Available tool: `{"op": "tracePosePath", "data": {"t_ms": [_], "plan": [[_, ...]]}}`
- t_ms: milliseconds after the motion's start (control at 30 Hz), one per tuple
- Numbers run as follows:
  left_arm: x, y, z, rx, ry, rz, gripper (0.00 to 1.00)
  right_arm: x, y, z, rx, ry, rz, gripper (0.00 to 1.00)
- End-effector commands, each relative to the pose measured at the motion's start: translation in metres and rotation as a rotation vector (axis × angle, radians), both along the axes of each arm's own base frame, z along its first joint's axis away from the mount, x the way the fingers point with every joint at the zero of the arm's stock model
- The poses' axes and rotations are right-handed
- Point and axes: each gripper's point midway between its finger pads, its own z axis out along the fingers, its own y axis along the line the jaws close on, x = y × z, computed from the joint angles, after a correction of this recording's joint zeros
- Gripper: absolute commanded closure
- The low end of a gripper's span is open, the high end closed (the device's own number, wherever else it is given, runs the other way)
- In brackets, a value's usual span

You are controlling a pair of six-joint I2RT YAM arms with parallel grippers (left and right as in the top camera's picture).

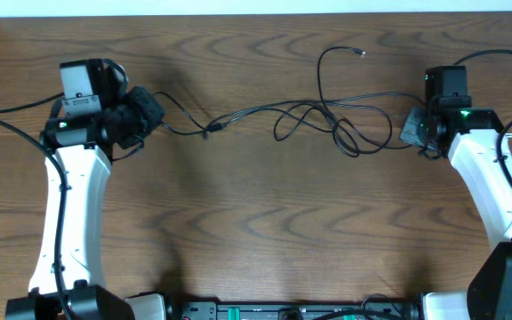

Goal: Untangle cables
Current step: 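Pull the black cables apart, left gripper leftward, right rightward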

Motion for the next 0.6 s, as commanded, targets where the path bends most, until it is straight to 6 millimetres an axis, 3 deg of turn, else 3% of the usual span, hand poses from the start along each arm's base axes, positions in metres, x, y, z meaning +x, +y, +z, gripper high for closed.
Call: {"op": "tracePosePath", "data": {"t_ms": [0, 167, 333, 400, 567], "plan": [[0.006, 0.034, -0.010, 0.082, 0.001, 0.065, 0.93, -0.002, -0.044, 0.011, -0.094, -0.038, -0.185, 0.99], [0.005, 0.091, -0.012, 0.268, 0.017, 0.244, 0.92, -0.004, -0.075, 0.013, -0.047, -0.075, -0.321, 0.99], [0.007, 0.098, -0.009, 0.241, 0.003, 0.300, 0.92, -0.006, -0.085, 0.010, 0.035, -0.081, -0.352, 0.99], [0.009, 0.089, -0.008, 0.179, 0.002, 0.311, 0.93, -0.002, -0.078, 0.008, 0.096, -0.088, -0.331, 0.99], [0.017, 0.022, 0.000, 0.001, -0.040, 0.082, 0.93, 0.017, -0.025, 0.012, 0.293, -0.116, -0.064, 0.99]]}}
